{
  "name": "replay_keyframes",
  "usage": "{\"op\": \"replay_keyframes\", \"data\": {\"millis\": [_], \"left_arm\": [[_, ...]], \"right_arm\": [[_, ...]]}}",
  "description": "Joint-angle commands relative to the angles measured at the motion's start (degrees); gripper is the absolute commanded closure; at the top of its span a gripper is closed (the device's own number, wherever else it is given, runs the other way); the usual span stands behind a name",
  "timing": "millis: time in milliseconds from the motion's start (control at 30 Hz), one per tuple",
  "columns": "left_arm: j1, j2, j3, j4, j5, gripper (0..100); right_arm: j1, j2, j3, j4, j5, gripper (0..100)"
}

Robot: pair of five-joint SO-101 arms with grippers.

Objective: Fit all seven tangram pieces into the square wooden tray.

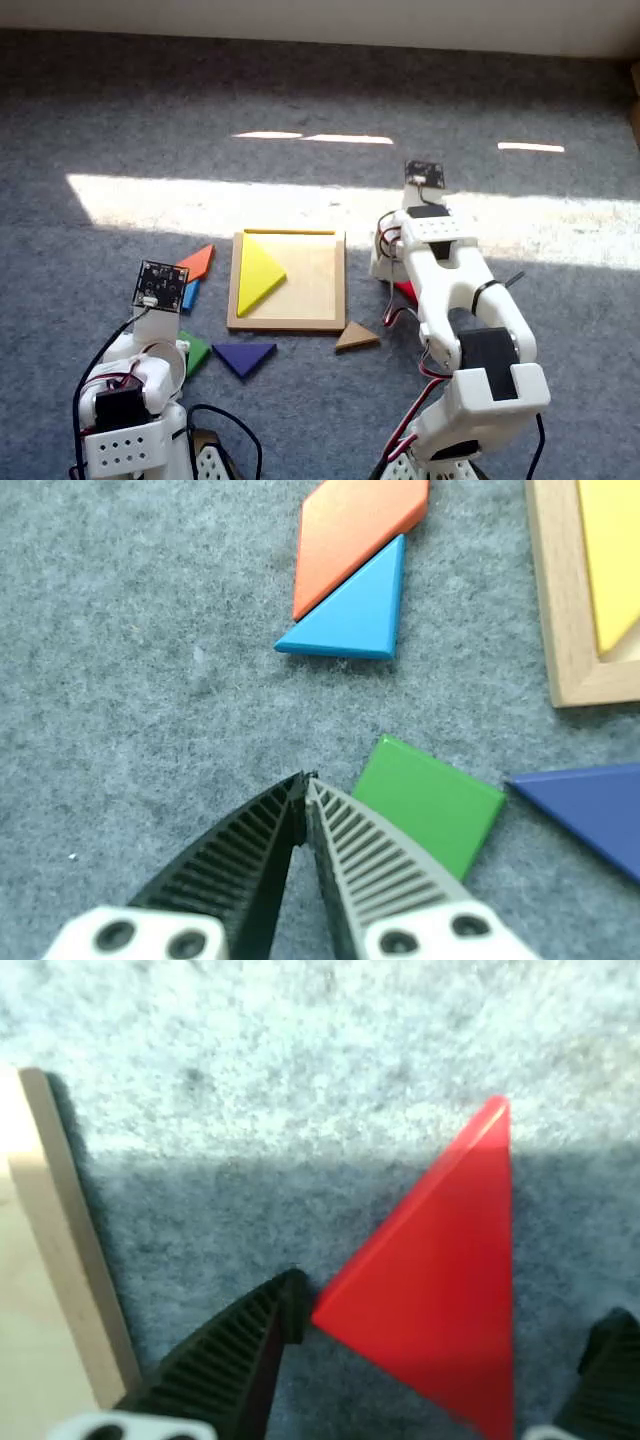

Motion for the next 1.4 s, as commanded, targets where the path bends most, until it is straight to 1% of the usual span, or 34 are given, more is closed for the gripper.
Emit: {"op": "replay_keyframes", "data": {"millis": [0,200,533,600,733,800,967,1067,1200,1367], "left_arm": [[-0.7,-1.3,1.2,0.4,0.4,99],[-0.7,-1.3,1.2,0.4,0.4,99],[-0.7,-1.3,1.2,0.4,0.4,99],[-0.7,-1.3,1.2,0.4,0.4,99],[-0.7,-1.3,1.2,0.4,0.4,99],[-0.7,-1.3,1.2,0.4,0.4,99],[-0.7,-1.3,1.2,0.4,0.4,99],[-0.7,-1.3,1.2,0.4,0.4,99],[-0.7,-1.3,1.2,0.4,0.4,99],[-0.7,-1.3,1.2,0.4,0.4,99]], "right_arm": [[-0.9,-0.7,-2.3,2.3,0.7,58.8],[0.3,-0.7,-2.4,2.3,0.8,58.8],[0.3,-0.5,-2.4,2.2,0.8,59.6],[0.3,-0.5,-2.4,2.2,0.9,64.1],[0.7,-0.5,-2.4,0.2,0.9,77.4],[1.3,-0.5,-2.4,0.2,0.9,80.8],[1.8,-0.9,-2.4,0.7,0.9,81.4],[1.7,-1.2,-2.4,0.7,5.5,81.5],[1.5,-6.4,-2.1,2.3,9.2,81.5],[1.5,-14.0,-1.7,2.3,9.5,81.5]]}}
